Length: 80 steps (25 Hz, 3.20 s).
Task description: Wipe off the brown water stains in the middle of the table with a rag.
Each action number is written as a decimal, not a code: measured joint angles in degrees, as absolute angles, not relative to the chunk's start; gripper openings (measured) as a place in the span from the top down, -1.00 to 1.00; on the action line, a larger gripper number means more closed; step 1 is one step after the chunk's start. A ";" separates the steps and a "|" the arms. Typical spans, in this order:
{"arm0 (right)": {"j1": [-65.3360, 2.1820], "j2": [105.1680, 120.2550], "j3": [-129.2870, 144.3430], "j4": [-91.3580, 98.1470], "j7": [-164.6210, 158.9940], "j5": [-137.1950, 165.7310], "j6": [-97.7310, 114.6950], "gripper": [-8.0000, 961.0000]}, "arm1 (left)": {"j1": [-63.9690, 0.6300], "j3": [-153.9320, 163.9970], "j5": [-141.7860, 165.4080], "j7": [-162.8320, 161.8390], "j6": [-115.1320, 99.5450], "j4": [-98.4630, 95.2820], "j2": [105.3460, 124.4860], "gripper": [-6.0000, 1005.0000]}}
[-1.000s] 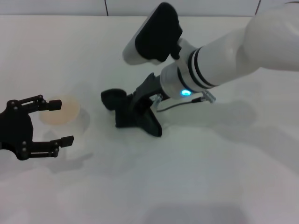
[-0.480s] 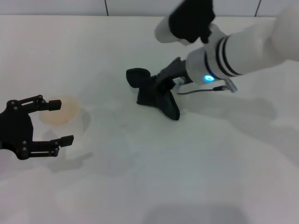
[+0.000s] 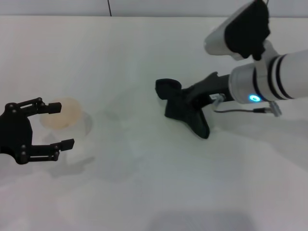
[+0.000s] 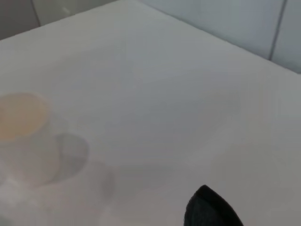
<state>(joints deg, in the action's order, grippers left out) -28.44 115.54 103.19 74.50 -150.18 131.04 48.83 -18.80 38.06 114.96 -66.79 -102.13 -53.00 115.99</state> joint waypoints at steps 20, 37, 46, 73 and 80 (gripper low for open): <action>-22.84 115.02 98.80 80.26 -147.92 130.93 59.09 0.80 | -18.81 37.97 114.96 -66.88 -102.08 -53.00 115.73 -0.74; -21.91 115.12 95.98 82.12 -140.45 126.29 59.59 -0.20 | -18.81 37.84 114.94 -66.88 -101.77 -53.30 115.78 -0.74; -17.74 115.02 90.86 81.71 -127.66 115.08 60.25 -0.46 | -18.06 36.32 114.39 -67.50 -102.08 -53.69 115.71 -0.74; -17.30 115.02 87.80 78.11 -110.98 109.92 65.71 -0.45 | -15.88 34.98 114.24 -67.21 -102.16 -53.79 116.18 -0.74; -17.23 115.05 86.58 75.60 -108.20 106.33 65.65 -0.45 | -15.76 34.98 114.26 -67.04 -102.09 -53.79 116.51 -0.74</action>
<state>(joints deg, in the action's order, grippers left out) -17.23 115.05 86.58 75.60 -108.20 106.33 65.65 -15.76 34.98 114.26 -67.04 -102.09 -53.79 116.51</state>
